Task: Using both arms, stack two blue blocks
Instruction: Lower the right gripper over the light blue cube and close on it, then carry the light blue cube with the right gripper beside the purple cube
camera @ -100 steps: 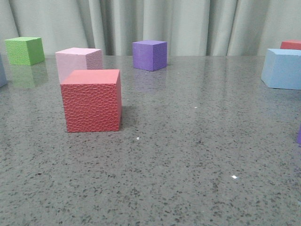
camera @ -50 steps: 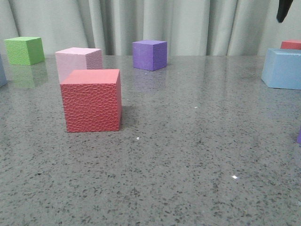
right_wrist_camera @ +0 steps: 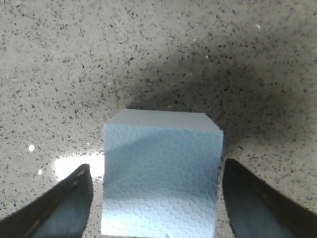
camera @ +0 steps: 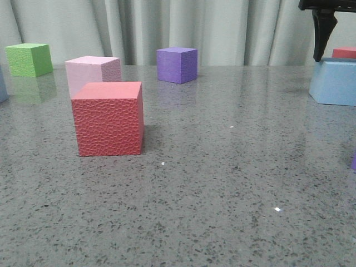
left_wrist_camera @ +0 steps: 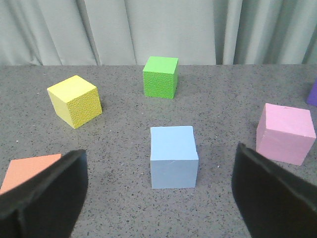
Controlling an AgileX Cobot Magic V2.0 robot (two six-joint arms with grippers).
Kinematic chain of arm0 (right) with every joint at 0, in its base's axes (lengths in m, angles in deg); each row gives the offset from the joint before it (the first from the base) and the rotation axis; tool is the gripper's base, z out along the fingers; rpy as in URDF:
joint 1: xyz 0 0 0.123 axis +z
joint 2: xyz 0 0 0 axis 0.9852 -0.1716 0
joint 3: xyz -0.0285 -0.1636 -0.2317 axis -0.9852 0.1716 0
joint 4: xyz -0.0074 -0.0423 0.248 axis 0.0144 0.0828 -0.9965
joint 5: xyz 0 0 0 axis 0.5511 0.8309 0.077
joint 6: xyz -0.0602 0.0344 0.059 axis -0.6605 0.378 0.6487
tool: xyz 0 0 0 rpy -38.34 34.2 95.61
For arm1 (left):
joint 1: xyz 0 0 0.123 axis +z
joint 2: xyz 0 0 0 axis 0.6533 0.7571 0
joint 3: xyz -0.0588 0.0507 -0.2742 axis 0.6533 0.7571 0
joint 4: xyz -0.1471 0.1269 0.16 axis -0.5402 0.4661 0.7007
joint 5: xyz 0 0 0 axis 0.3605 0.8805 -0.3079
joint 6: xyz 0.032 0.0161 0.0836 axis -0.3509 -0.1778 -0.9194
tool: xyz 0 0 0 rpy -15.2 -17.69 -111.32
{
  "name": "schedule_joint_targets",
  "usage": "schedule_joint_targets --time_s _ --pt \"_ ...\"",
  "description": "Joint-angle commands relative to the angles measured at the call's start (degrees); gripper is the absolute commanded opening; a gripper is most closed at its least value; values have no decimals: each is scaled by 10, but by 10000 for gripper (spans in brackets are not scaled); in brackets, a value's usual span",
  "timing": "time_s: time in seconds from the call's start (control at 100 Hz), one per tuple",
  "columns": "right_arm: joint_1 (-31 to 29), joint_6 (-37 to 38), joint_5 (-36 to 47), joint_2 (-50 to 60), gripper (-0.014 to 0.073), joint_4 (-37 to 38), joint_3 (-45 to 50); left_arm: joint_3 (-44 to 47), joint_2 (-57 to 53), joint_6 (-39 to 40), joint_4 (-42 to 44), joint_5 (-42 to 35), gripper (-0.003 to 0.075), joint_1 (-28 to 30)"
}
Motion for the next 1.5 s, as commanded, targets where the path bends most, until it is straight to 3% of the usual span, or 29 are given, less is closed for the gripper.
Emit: schedule_joint_targets --time_s 0.0,0.62,0.81,0.95,1.22,1.49 --pt "-8 0 6 29 547 0 -19 -20 3 4 -5 -47 565 0" --pt "-18 0 11 -5 545 -27 -19 -20 3 4 -5 -48 565 0" --pt "-18 0 11 -5 367 -27 -19 -20 3 4 -5 -48 565 0" --pt "-18 0 4 -5 293 -27 -19 -20 3 4 -5 -48 565 0" --pt "-15 -2 -12 -3 285 -30 -29 -20 3 4 -5 -48 565 0" --pt "67 -2 -55 -3 285 -27 -127 -20 3 4 -5 -48 565 0"
